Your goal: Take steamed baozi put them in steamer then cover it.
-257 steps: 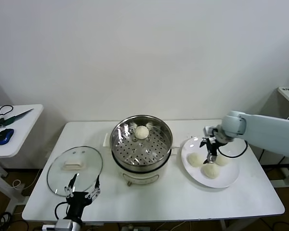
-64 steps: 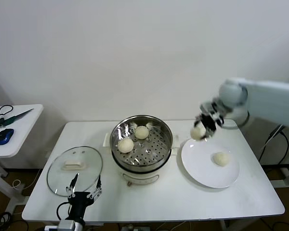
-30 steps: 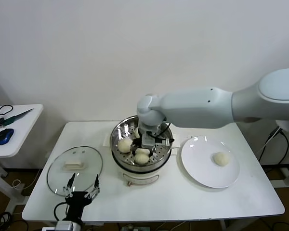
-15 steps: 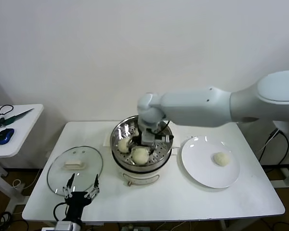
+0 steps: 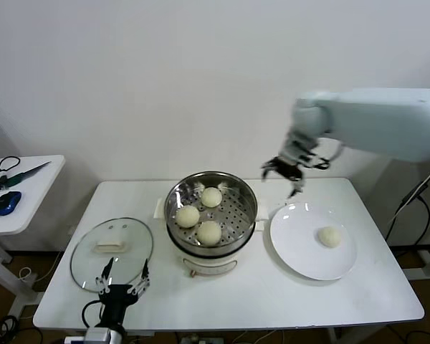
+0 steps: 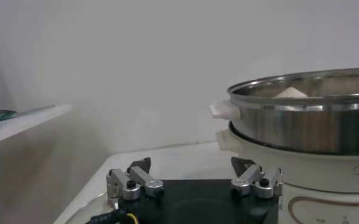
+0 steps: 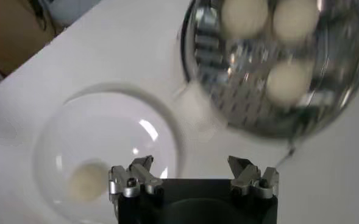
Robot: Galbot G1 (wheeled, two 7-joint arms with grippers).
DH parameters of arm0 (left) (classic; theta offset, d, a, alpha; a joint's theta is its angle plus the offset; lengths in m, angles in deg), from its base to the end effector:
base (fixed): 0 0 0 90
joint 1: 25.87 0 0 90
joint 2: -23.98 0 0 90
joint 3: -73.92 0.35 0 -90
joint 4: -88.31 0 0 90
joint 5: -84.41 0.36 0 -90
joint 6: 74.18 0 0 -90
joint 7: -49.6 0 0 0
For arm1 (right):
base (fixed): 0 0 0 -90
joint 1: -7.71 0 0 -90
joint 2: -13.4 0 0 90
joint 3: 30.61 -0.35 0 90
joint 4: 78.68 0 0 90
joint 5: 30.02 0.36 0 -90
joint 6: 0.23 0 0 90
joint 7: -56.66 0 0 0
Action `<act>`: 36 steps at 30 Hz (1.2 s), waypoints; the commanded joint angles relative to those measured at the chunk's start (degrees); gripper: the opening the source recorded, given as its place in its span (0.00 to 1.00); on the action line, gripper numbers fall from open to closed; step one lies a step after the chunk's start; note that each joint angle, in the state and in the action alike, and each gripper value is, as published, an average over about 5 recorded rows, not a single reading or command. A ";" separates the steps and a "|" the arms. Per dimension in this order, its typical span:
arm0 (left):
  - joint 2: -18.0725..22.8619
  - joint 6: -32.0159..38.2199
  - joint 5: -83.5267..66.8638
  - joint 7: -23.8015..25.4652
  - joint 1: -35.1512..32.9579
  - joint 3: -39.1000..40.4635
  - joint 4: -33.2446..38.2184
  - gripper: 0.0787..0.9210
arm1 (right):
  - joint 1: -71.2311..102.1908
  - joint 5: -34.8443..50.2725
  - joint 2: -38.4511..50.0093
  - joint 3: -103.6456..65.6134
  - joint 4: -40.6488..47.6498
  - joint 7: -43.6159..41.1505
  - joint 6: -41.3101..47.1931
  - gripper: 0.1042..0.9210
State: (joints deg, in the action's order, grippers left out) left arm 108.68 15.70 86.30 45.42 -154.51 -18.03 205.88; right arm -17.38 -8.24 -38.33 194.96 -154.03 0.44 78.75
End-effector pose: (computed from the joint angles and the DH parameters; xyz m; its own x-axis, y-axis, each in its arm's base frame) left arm 0.1357 0.0278 -0.3410 -0.9812 -0.0599 0.1834 -0.0343 0.9897 0.1393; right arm 0.5558 -0.0817 -0.0144 -0.1810 -0.0946 0.9789 -0.7854 -0.5852 -0.2017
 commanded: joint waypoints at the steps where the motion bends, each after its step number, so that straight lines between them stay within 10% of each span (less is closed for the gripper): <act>1: 0.07 -0.28 0.13 0.19 0.32 -0.03 -0.06 0.88 | 9.02 -1.62 21.55 -2.16 1.21 1.77 16.41 0.88; 36: 1.85 -0.31 1.55 0.12 -0.65 -0.83 -1.86 0.88 | 46.45 -11.75 5.56 -35.67 28.01 2.35 13.00 0.88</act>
State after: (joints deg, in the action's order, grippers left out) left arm 110.44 15.40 87.79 45.55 -155.13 -18.86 204.08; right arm 24.88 -19.01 -30.03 163.04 -130.51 2.71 91.98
